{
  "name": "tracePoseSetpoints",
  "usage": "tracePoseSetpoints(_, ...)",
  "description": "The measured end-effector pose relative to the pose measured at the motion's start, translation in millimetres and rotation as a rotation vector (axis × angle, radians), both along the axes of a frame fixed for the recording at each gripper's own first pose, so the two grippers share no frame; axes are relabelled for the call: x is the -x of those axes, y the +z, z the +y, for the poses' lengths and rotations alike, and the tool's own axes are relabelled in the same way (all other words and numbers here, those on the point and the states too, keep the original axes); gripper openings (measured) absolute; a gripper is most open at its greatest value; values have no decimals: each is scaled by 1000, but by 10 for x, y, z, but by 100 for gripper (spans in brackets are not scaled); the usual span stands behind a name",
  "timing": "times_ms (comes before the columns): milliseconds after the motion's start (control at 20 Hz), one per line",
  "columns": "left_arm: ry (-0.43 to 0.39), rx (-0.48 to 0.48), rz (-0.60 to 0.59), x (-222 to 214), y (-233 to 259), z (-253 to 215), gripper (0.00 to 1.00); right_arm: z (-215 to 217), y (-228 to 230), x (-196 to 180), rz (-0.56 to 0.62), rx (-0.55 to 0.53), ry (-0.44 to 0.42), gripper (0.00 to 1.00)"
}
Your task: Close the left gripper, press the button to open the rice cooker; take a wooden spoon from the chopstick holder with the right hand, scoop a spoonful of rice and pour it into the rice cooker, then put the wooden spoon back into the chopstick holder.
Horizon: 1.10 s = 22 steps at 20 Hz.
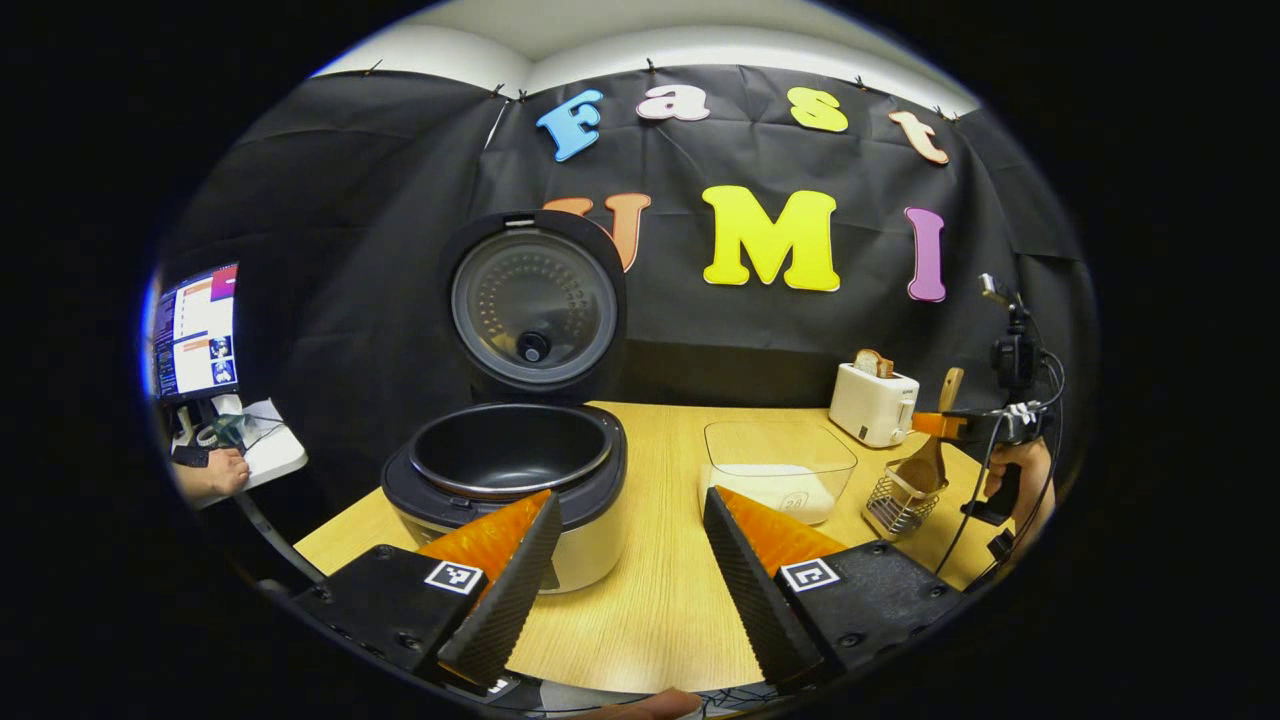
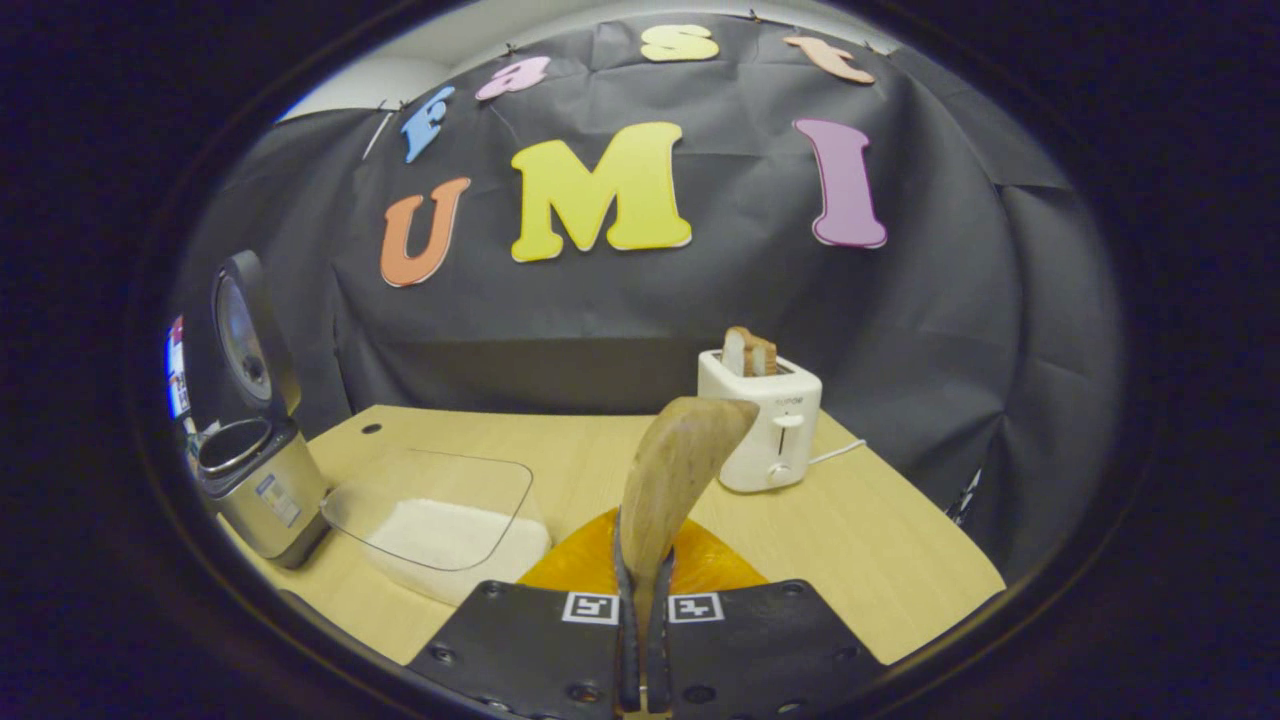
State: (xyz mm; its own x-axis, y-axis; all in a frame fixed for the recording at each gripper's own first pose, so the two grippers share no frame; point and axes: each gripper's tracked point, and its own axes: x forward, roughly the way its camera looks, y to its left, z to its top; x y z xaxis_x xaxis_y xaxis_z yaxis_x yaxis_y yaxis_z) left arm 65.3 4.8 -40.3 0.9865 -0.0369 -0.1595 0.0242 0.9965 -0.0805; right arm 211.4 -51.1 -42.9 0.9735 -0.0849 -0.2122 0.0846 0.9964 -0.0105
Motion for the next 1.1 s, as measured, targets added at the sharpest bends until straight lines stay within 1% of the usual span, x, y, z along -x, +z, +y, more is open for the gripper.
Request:
tracePoseSetpoints(50,16,-12,-2,0,7,45,92,10,93,30,-20,17,-8,3)
tracePoseSetpoints(150,20,-25,-4,-8,0,48,92,93,265,84,-52,30,-6,3)
tracePoseSetpoints(200,19,-21,0,-12,-13,44,92,158,352,104,-63,30,1,5)
tracePoseSetpoints(400,15,2,-5,15,19,74,92,435,627,91,-105,55,21,2)
tracePoseSetpoints(450,16,4,-10,28,33,83,92,528,667,58,-112,58,28,3)
tracePoseSetpoints(550,14,3,-25,27,75,97,92,756,721,-39,-110,49,55,3)
tracePoseSetpoints(700,34,-34,-28,23,55,191,92,1107,808,-220,-132,12,103,3)
tracePoseSetpoints(850,53,-38,-26,-2,28,248,92,1384,783,-439,-139,28,134,3)
tracePoseSetpoints(1000,71,-17,-35,-26,41,313,92,1555,684,-686,-130,41,139,3)
tracePoseSetpoints(1100,72,-18,-35,-34,32,349,92,1546,569,-847,-121,53,107,3)
